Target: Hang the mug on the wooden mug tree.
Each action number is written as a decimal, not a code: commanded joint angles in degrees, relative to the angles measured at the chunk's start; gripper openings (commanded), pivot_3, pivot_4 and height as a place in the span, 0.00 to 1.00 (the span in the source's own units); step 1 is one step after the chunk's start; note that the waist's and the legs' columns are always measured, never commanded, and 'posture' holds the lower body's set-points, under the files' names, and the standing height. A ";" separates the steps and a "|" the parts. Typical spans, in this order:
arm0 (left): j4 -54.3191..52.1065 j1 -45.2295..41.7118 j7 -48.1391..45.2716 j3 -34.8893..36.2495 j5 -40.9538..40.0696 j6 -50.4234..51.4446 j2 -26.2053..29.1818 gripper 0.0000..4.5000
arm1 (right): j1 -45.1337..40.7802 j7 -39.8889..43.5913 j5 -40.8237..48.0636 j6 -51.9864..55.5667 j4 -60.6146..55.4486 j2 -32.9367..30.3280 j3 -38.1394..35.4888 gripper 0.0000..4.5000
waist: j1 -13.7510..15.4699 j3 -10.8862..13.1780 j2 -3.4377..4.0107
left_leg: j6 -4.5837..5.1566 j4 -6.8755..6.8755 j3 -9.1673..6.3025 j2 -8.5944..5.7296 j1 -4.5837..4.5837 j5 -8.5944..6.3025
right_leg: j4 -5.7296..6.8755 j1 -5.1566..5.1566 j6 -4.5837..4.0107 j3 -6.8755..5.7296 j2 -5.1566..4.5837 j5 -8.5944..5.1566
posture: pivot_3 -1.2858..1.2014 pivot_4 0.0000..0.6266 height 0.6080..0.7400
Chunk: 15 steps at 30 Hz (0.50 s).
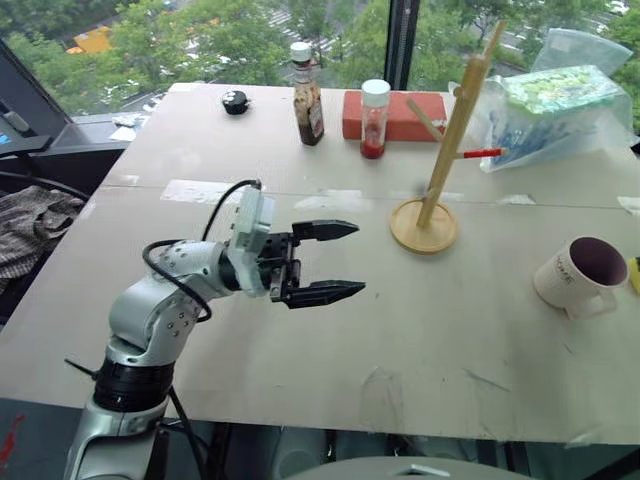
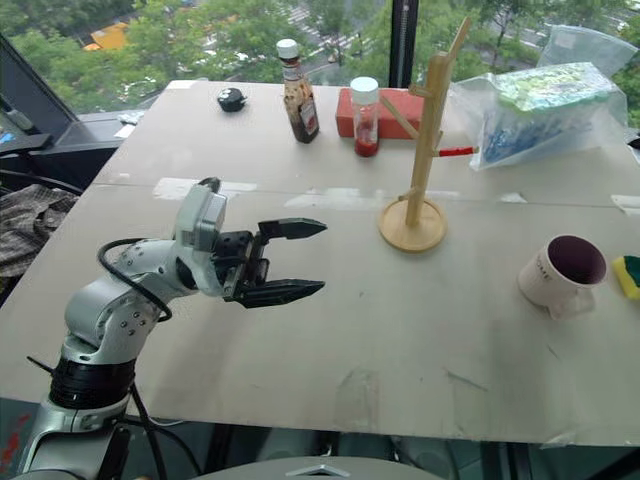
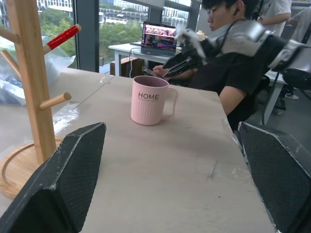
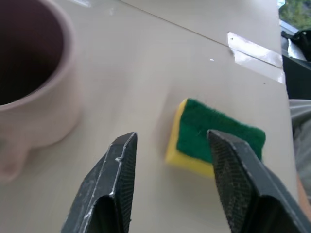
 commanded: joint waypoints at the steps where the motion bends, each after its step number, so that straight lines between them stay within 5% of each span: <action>1: 1.02 -1.70 -2.34 -0.46 -0.35 -0.37 0.07 1.00 | 3.61 -5.65 3.91 8.81 -16.36 8.12 -3.21 0.50 | -0.07 -0.01 0.00 | 0.01 0.02 0.00 -0.02 0.00 0.00 | 0.02 0.00 0.00 0.00 -0.03 0.00 | 0.52 0.24 1.00; 6: 4.68 -4.16 -5.57 -2.14 0.91 -1.16 -0.55 1.00 | 3.94 -18.51 5.30 14.26 -32.98 23.53 5.23 0.50 | -0.62 -0.03 0.00 | 0.03 0.01 -0.29 -0.23 0.04 -0.01 | 0.14 0.04 0.00 -0.03 -0.06 0.01 | 0.52 0.24 1.00; 11: 7.87 -6.47 -8.15 -3.35 2.54 -2.67 -1.85 1.00 | -0.76 -41.22 -8.24 14.09 -35.06 35.94 21.08 0.50 | -1.16 -0.05 0.00 | 0.03 0.03 -0.55 -0.34 -0.03 0.00 | 0.20 0.05 -0.01 -0.03 0.00 0.01 | 0.52 0.24 1.00; 15: 8.98 -6.83 -10.05 -3.82 3.83 -3.99 -1.82 1.00 | -5.03 -50.82 -14.58 11.66 -34.32 43.61 29.45 0.50 | -1.48 -0.06 0.00 | 0.03 0.06 -0.56 -0.35 -0.05 0.00 | 0.20 0.03 -0.03 0.03 0.02 0.01 | 0.52 0.24 1.00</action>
